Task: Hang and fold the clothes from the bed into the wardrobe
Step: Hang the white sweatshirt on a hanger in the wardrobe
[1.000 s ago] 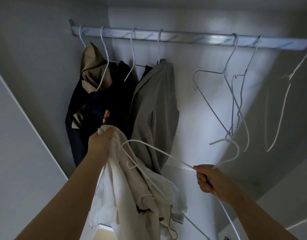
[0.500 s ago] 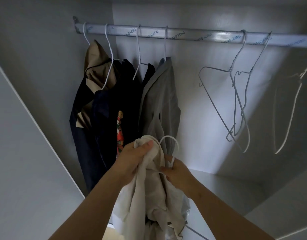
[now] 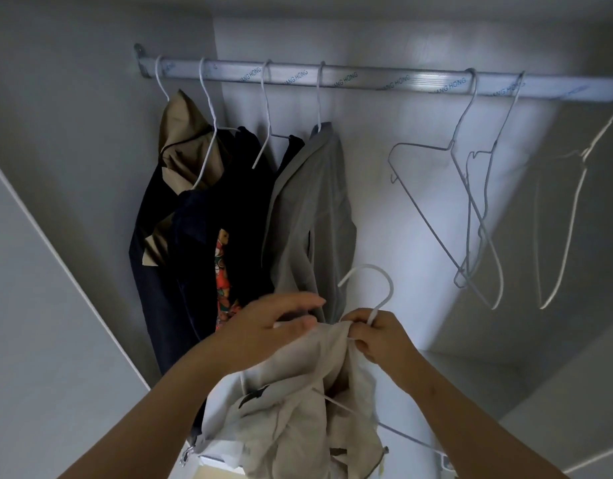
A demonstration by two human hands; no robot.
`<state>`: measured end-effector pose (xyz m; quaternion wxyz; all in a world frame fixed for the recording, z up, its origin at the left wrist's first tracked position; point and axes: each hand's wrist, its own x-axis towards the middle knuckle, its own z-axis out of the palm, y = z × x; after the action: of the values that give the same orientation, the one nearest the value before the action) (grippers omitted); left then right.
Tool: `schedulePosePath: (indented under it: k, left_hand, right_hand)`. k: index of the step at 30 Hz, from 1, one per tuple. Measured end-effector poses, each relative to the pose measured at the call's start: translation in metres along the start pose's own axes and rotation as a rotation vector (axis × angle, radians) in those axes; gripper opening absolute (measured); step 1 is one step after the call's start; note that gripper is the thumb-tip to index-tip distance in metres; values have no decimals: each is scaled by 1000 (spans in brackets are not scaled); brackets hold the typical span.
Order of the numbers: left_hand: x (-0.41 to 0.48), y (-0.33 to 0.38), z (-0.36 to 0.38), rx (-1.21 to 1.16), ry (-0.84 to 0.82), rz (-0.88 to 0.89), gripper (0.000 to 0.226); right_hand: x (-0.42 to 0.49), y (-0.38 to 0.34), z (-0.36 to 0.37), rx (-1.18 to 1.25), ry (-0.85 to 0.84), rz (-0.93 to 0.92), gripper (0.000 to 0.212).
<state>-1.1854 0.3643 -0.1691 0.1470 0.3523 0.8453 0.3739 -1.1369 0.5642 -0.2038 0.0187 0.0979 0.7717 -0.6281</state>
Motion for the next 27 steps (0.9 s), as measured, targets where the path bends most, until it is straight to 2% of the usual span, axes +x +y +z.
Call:
schedulePosePath:
  k: [2, 4, 5, 8, 11, 13, 15, 17, 19, 22, 24, 27]
  left_hand:
    - [10, -1, 3, 235, 40, 81, 33]
    - [18, -11, 15, 459, 11, 8, 42]
    - [20, -12, 22, 510, 62, -10, 44]
    - [26, -7, 35, 367, 395, 122, 57]
    - [33, 3, 32, 288, 563, 164, 42]
    - [35, 10, 29, 267, 560, 101, 42]
    - [35, 12, 24, 255, 577, 58, 46]
    - [34, 11, 13, 227, 627, 38, 28]
    - [31, 10, 1, 169, 643, 42, 7]
    - [27, 14, -12, 97, 629, 90, 20]
    - [24, 16, -17, 64, 638, 118, 18]
    - [19, 14, -24, 20, 695, 131, 26]
  right_hand:
    - [-2, -8, -6, -7, 33, -29, 27]
    - [-4, -18, -13, -25, 48, -70, 27]
    - [-7, -24, -16, -43, 48, -92, 28]
    - [-12, -43, -27, -53, 104, -117, 25]
    - [-11, -59, -36, -186, 251, -193, 7]
    - [-13, -61, -37, -348, 423, -337, 9]
    - [-20, -56, -34, -391, 708, -576, 17]
    - [-30, -41, -28, -445, 909, -805, 18]
    - [-36, -17, -22, -466, 820, -859, 21]
    - [-40, 21, -12, -537, 573, -664, 18]
    - [-37, 37, -4, -621, 430, -478, 17]
    - [-23, 44, 12, -625, 309, -380, 16]
